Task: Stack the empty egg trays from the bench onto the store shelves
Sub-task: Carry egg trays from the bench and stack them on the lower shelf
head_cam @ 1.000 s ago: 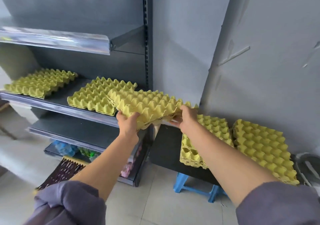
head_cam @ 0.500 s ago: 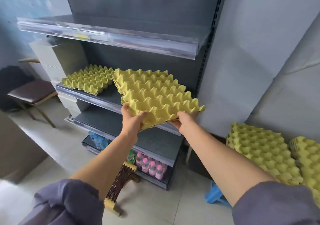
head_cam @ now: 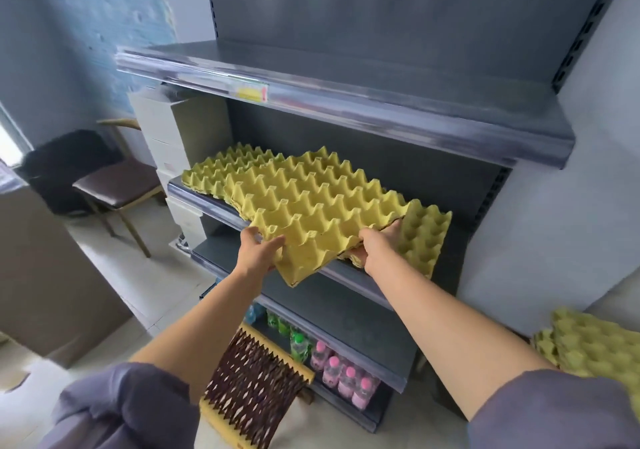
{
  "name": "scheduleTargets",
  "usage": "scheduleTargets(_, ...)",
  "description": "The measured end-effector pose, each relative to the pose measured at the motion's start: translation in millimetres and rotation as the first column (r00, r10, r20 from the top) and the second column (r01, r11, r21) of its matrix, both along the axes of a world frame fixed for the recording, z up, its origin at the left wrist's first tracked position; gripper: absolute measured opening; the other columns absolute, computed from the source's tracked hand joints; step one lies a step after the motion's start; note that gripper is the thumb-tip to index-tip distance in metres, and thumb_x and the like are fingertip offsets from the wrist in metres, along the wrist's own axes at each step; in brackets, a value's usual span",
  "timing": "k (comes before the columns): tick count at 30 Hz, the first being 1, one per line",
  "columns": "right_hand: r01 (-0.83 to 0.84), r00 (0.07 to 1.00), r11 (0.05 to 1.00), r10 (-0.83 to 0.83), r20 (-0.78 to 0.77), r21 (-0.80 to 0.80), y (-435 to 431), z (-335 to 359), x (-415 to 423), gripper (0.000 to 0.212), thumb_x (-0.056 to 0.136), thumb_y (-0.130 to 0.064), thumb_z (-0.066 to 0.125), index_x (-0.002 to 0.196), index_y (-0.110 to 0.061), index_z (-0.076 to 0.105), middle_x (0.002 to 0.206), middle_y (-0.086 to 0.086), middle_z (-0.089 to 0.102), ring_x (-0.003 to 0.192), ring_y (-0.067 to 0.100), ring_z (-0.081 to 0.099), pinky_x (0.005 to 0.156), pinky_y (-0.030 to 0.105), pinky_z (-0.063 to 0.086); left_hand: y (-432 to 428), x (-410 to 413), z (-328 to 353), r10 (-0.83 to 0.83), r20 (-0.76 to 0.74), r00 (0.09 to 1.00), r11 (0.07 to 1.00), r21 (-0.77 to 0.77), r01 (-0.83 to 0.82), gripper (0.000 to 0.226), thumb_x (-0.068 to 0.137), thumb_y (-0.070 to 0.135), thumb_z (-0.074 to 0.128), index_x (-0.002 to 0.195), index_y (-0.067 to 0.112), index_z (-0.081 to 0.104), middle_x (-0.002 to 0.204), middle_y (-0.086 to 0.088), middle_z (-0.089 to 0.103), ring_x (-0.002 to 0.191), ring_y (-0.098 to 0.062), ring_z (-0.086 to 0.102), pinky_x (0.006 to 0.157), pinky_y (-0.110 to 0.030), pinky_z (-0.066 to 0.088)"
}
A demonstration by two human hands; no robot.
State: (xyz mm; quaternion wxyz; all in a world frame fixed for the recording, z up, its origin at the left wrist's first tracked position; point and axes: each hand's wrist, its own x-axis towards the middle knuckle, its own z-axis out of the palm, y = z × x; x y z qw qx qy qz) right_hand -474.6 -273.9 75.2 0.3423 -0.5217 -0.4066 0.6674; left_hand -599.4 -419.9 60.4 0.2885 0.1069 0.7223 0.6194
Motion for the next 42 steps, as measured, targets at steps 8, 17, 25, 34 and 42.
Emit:
scheduleTargets(8, -0.115, 0.992, 0.993, 0.114, 0.051, 0.018, 39, 4, -103, 0.086, 0.09, 0.004, 0.053, 0.15, -0.038, 0.009, 0.14, 0.01, 0.043, 0.105, 0.031, 0.06, 0.07, 0.037, 0.059, 14, -103, 6, -0.051, -0.02, 0.998, 0.996, -0.078, 0.05, 0.031, 0.083, 0.017, 0.068, 0.103, 0.016, 0.045, 0.096, -0.01, 0.057, 0.07, -0.016, 0.053, 0.06, -0.028, 0.044)
scheduleTargets(17, -0.163, 0.986, 0.987, 0.162, 0.048, 0.01, 49, 1, -194, 0.081, 0.092, 0.004, 0.052, 0.15, -0.035, 0.013, 0.143, 0.012, 0.04, 0.115, 0.031, 0.055, 0.059, 0.029, 0.053, 20, -197, 3, -0.089, 0.03, 0.996, 0.989, -0.115, 0.092, 0.072, 0.088, 0.028, 0.065, 0.145, 0.018, 0.023, 0.103, -0.017, 0.056, 0.068, -0.02, 0.055, 0.069, -0.034, 0.051)
scheduleTargets(25, -0.065, 0.995, 0.998, 0.064, 0.078, 0.003, 47, -5, -268, 0.076, 0.092, 0.004, 0.053, 0.149, -0.034, 0.021, 0.142, 0.011, 0.041, 0.106, 0.027, 0.055, 0.063, 0.032, 0.053, 32, -286, -7, -0.235, -0.144, 0.961, 0.928, -0.329, 0.177, 0.069, 0.086, 0.035, 0.066, 0.14, 0.019, 0.026, 0.107, -0.011, 0.056, 0.071, -0.025, 0.061, 0.066, -0.037, 0.056)
scheduleTargets(34, -0.021, 0.992, 0.998, 0.014, 0.124, 0.061, 70, -16, -320, 0.065, 0.093, -0.001, 0.053, 0.147, -0.031, 0.031, 0.14, 0.006, 0.044, 0.103, 0.021, 0.054, 0.078, 0.037, 0.056, 37, -336, -20, -0.568, -0.47, 0.675, 0.726, -0.673, 0.142, 0.089, 0.074, 0.06, 0.067, 0.143, 0.024, 0.023, 0.124, -0.007, 0.06, 0.11, -0.028, 0.059, 0.088, -0.042, 0.05)
scheduleTargets(42, -0.043, 0.987, 0.987, 0.018, 0.159, 0.152, 102, -33, -358, 0.059, 0.091, -0.01, 0.059, 0.143, -0.029, 0.039, 0.139, 0.006, 0.047, 0.117, 0.026, 0.055, 0.095, 0.046, 0.05, 60, -345, -26, -0.53, -0.568, 0.63, 0.738, -0.675, 0.014, 0.073, 0.073, 0.057, 0.069, 0.127, 0.017, 0.041, 0.123, -0.004, 0.05, 0.109, -0.025, 0.054, 0.078, -0.037, 0.046)
